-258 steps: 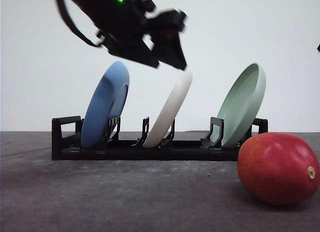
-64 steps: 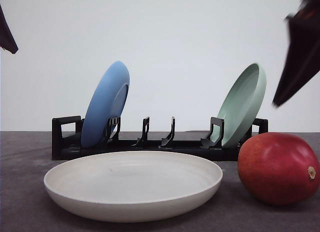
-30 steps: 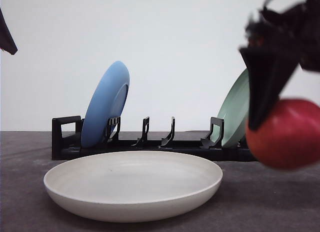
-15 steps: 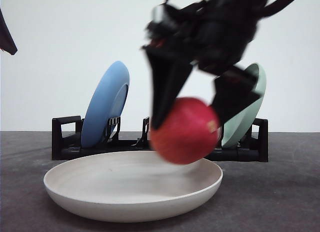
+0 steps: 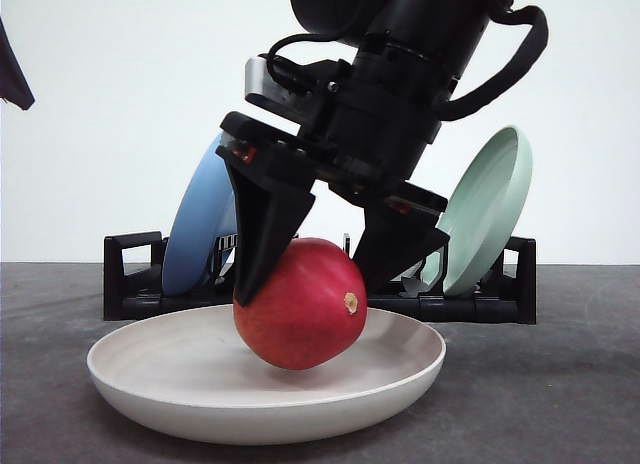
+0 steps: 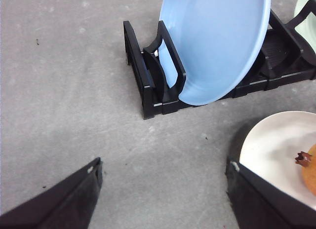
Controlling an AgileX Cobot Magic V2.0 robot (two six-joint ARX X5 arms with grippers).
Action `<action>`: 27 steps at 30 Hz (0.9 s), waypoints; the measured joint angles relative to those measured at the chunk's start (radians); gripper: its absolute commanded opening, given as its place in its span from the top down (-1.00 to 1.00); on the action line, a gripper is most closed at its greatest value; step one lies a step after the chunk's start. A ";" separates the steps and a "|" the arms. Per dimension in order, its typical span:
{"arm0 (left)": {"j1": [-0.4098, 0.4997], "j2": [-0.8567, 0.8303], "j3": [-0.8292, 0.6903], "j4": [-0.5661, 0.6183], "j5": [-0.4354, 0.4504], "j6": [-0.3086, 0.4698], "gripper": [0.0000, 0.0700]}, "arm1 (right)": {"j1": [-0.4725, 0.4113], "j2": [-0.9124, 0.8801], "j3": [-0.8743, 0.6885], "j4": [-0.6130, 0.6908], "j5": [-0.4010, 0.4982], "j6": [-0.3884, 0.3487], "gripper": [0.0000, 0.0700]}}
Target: Place pomegranate in white plate
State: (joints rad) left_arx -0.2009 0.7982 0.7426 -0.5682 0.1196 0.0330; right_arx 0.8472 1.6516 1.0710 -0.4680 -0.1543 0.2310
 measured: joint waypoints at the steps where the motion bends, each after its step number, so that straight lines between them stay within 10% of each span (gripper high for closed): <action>1: 0.000 0.000 0.000 0.000 0.000 0.000 -0.35 | 0.002 0.001 0.000 0.005 0.000 0.000 -0.51; 8: 0.000 0.000 0.000 0.000 0.000 0.000 -0.35 | 0.004 0.029 0.003 0.009 -0.003 -0.010 -0.53; 13: 0.000 0.000 0.000 0.000 0.000 0.000 -0.35 | 0.011 0.031 0.006 0.009 0.000 -0.014 -1.00; 27: 0.000 0.000 0.000 0.000 0.000 0.000 -0.35 | 0.016 -0.163 -0.010 0.090 0.095 -0.046 -1.00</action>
State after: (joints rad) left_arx -0.2012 0.7982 0.7429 -0.5686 0.1196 0.0330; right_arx 0.8630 1.4885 1.0612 -0.3780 -0.0591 0.1851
